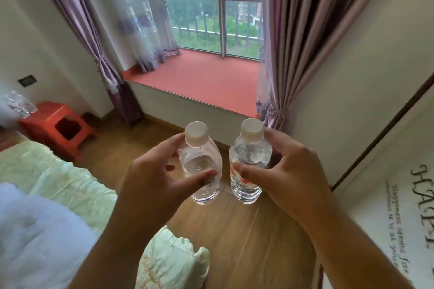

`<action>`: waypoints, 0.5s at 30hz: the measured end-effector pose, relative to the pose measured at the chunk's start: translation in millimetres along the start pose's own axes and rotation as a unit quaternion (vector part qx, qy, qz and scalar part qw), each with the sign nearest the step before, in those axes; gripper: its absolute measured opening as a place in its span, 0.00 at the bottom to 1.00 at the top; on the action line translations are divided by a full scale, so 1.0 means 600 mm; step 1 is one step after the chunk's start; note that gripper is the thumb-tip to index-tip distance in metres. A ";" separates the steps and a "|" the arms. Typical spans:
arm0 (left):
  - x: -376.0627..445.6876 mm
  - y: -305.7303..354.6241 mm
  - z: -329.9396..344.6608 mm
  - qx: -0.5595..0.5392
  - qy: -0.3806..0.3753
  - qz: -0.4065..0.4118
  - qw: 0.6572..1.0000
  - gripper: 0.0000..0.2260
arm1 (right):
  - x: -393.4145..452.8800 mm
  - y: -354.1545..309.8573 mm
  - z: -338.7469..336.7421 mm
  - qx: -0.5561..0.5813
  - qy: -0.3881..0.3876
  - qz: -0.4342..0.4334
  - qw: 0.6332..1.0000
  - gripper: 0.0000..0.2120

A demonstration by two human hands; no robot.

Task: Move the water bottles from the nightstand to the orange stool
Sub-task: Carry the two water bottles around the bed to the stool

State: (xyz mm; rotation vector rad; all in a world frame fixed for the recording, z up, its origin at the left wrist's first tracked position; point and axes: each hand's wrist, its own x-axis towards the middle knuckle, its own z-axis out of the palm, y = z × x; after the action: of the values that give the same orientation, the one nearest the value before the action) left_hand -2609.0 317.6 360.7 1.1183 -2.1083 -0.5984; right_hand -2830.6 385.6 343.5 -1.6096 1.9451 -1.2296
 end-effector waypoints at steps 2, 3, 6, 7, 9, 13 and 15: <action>0.005 0.003 0.005 -0.003 0.023 -0.019 1.000 0.32 | 0.030 0.007 -0.003 0.002 -0.009 -0.020 1.000 0.35; 0.006 0.002 0.008 -0.006 0.031 -0.027 0.999 0.31 | 0.042 0.010 -0.002 0.003 -0.015 -0.028 1.000 0.35; 0.010 -0.006 0.019 -0.001 0.041 -0.060 0.997 0.31 | 0.069 0.028 0.011 0.012 -0.043 -0.029 0.999 0.35; 0.012 -0.011 0.022 0.000 0.044 -0.071 0.997 0.30 | 0.076 0.035 0.016 0.016 -0.056 -0.026 0.998 0.36; 0.022 -0.022 0.030 0.002 0.051 -0.088 0.995 0.31 | 0.092 0.050 0.029 0.024 -0.079 -0.021 0.996 0.38; 0.062 -0.056 0.048 0.004 0.046 -0.102 0.994 0.34 | 0.135 0.069 0.059 0.020 -0.101 -0.010 0.995 0.39; 0.089 -0.078 0.055 0.001 0.041 -0.105 0.994 0.35 | 0.162 0.073 0.070 0.012 -0.102 -0.007 0.995 0.38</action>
State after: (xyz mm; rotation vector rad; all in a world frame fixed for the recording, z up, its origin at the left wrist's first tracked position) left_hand -2630.2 250.3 326.0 1.3542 -1.9358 -0.6347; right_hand -2858.3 279.1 310.7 -1.6679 1.7902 -1.0424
